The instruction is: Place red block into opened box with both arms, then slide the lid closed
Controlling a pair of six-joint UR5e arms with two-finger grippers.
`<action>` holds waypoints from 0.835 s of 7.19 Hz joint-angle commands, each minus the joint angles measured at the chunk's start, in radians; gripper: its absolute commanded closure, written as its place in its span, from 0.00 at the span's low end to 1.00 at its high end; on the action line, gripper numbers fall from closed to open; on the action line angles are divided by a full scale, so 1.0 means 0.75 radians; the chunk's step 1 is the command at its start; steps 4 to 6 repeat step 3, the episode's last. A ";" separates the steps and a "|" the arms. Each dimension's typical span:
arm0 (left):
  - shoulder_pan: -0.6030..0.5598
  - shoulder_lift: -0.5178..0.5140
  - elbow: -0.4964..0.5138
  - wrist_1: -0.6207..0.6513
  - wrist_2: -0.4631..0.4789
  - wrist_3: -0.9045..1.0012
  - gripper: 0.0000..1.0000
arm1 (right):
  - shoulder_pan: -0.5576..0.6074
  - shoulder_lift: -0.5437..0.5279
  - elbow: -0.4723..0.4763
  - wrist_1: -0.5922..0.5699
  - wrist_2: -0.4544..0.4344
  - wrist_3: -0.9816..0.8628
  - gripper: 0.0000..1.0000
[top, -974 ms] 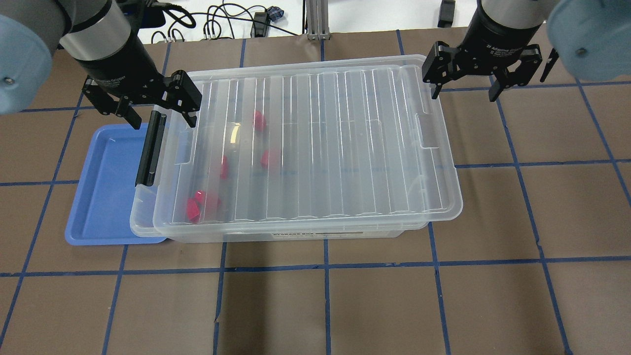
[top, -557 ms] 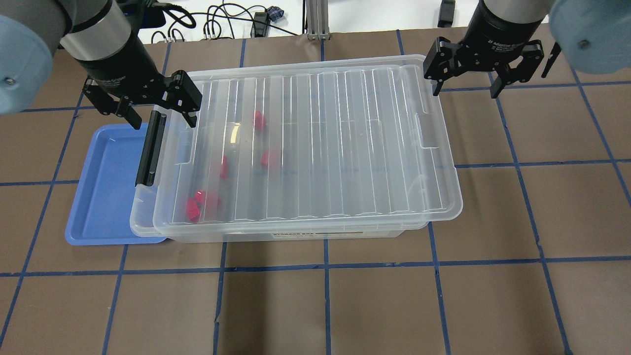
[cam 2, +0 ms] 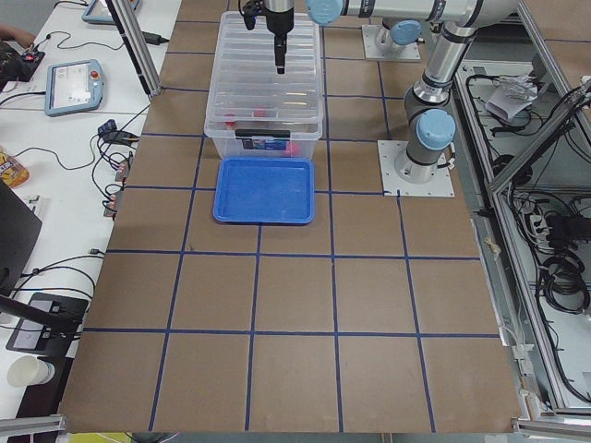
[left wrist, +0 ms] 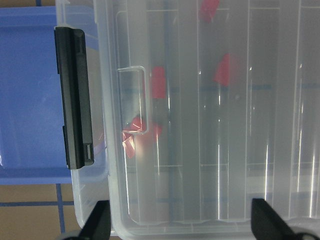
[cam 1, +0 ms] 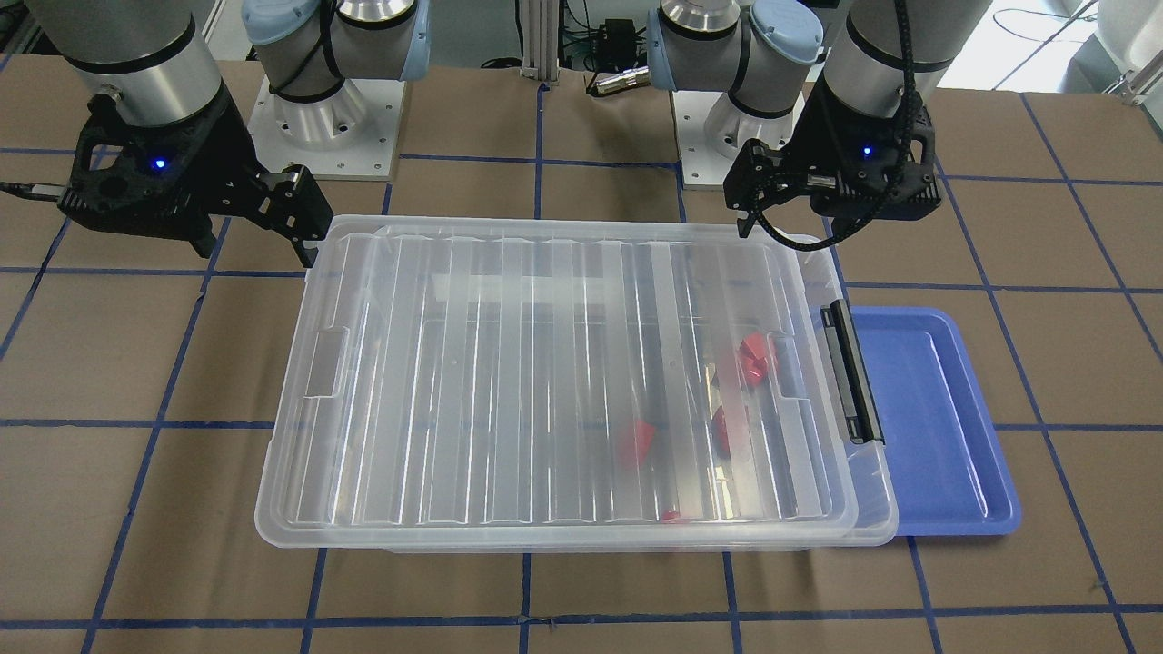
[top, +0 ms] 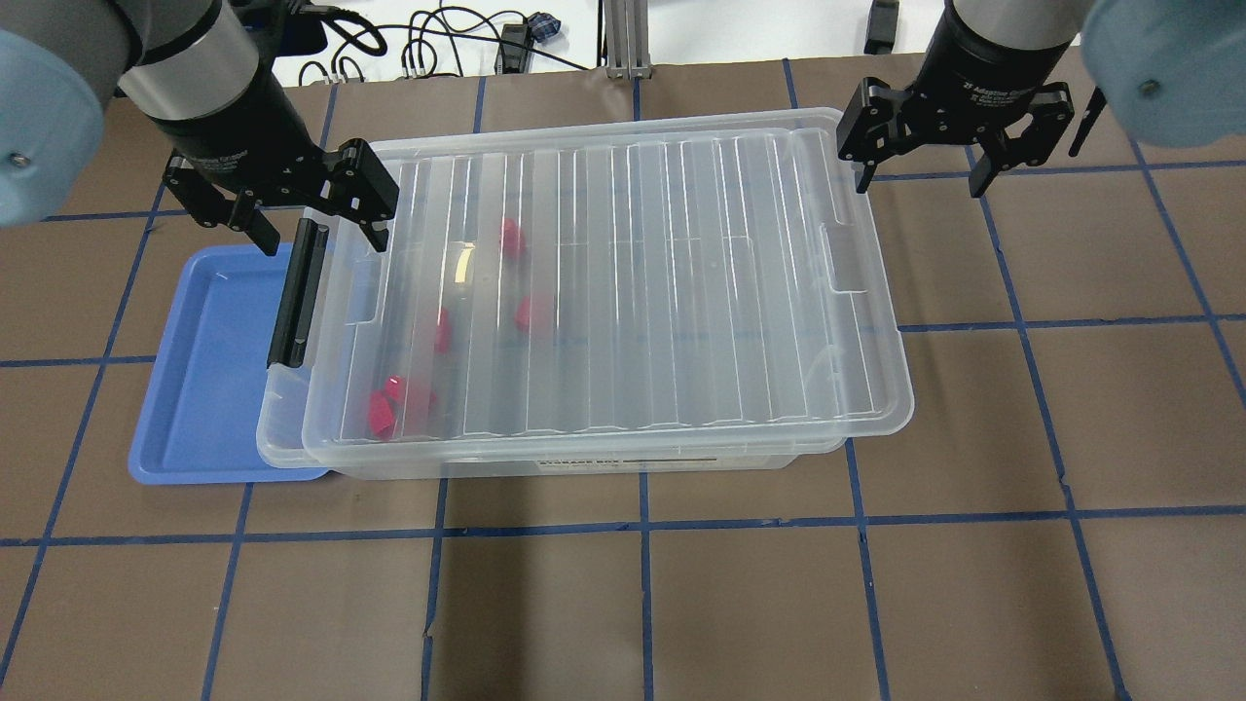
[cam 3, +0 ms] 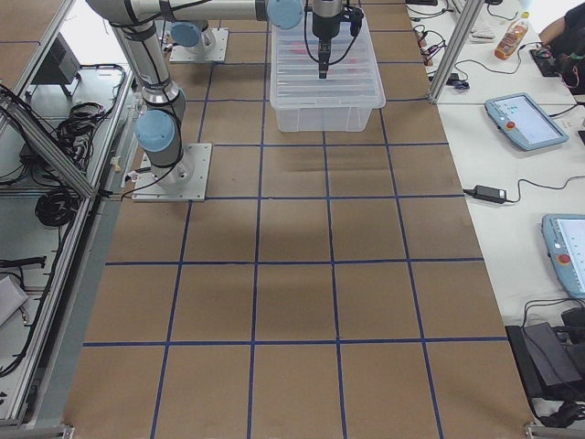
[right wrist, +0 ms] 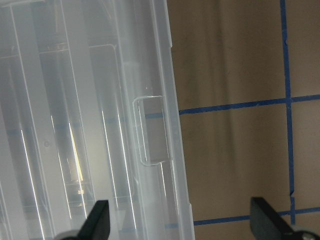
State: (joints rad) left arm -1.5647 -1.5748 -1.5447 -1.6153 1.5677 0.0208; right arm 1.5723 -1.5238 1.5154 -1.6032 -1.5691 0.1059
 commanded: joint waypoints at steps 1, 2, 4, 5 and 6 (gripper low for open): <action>0.000 -0.001 0.000 0.000 0.000 -0.001 0.00 | -0.008 0.001 0.002 0.002 0.004 0.000 0.00; 0.000 0.001 0.000 -0.002 0.000 0.001 0.00 | -0.004 0.001 0.000 -0.004 0.006 0.000 0.00; 0.000 0.001 0.000 0.000 0.000 0.001 0.00 | -0.004 0.001 0.002 0.006 0.004 0.000 0.00; 0.000 0.001 0.000 0.000 0.000 0.001 0.00 | -0.004 0.001 0.002 0.006 0.004 0.000 0.00; 0.000 0.001 0.000 0.000 0.000 0.001 0.00 | -0.004 0.001 0.002 0.006 0.004 0.000 0.00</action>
